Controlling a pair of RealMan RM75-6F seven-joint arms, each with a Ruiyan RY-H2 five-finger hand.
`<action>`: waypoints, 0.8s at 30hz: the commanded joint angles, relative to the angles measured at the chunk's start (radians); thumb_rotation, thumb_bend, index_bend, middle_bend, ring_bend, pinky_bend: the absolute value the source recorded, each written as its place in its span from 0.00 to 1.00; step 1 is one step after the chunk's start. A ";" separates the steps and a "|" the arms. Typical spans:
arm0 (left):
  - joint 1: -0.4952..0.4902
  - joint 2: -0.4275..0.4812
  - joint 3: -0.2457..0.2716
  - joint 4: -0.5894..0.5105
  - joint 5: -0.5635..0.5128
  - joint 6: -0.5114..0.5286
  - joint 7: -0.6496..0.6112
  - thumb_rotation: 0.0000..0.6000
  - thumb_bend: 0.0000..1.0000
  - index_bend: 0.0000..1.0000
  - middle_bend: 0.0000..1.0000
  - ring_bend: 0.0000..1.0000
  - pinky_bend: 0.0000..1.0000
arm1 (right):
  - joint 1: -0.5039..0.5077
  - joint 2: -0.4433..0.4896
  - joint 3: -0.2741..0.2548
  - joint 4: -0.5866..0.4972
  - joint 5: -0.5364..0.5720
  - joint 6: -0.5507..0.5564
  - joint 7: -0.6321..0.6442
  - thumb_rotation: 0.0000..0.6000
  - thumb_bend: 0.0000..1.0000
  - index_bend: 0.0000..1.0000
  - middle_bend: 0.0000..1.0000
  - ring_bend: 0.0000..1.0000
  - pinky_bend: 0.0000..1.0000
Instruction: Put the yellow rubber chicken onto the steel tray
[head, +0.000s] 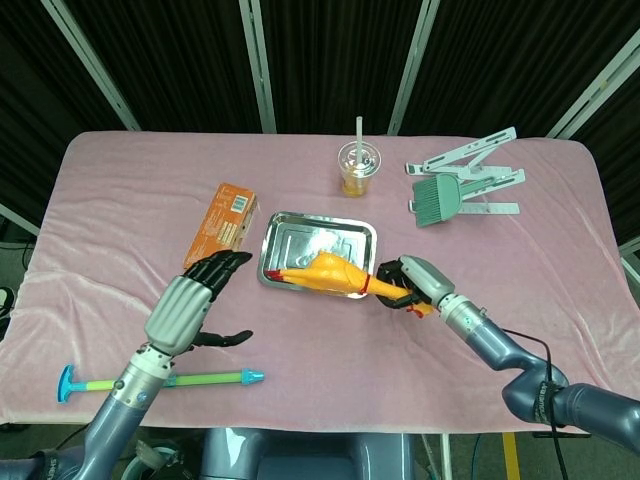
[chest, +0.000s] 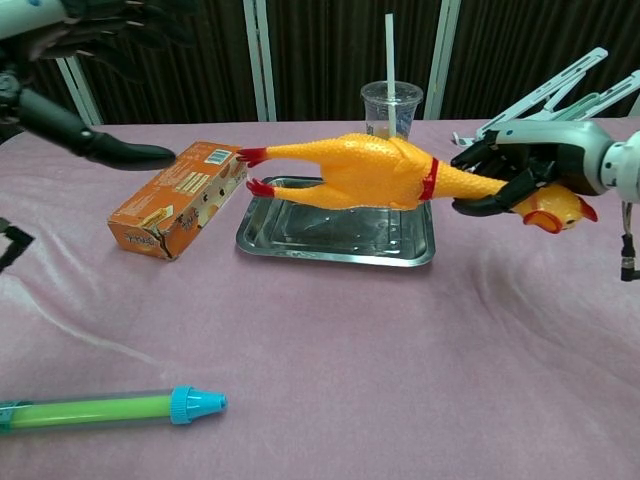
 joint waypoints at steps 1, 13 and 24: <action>0.054 0.050 0.042 0.008 0.058 0.053 -0.049 1.00 0.02 0.10 0.13 0.10 0.21 | 0.035 -0.052 0.021 0.059 0.019 -0.040 0.004 1.00 0.44 0.93 0.76 0.79 0.90; 0.134 0.111 0.070 0.041 0.051 0.073 -0.135 1.00 0.02 0.10 0.13 0.10 0.21 | 0.140 -0.188 0.071 0.248 0.054 -0.153 0.009 1.00 0.44 0.93 0.76 0.79 0.90; 0.146 0.100 0.045 0.061 0.015 0.028 -0.153 1.00 0.02 0.05 0.13 0.10 0.21 | 0.208 -0.286 0.091 0.427 0.101 -0.253 -0.043 1.00 0.44 0.93 0.76 0.77 0.90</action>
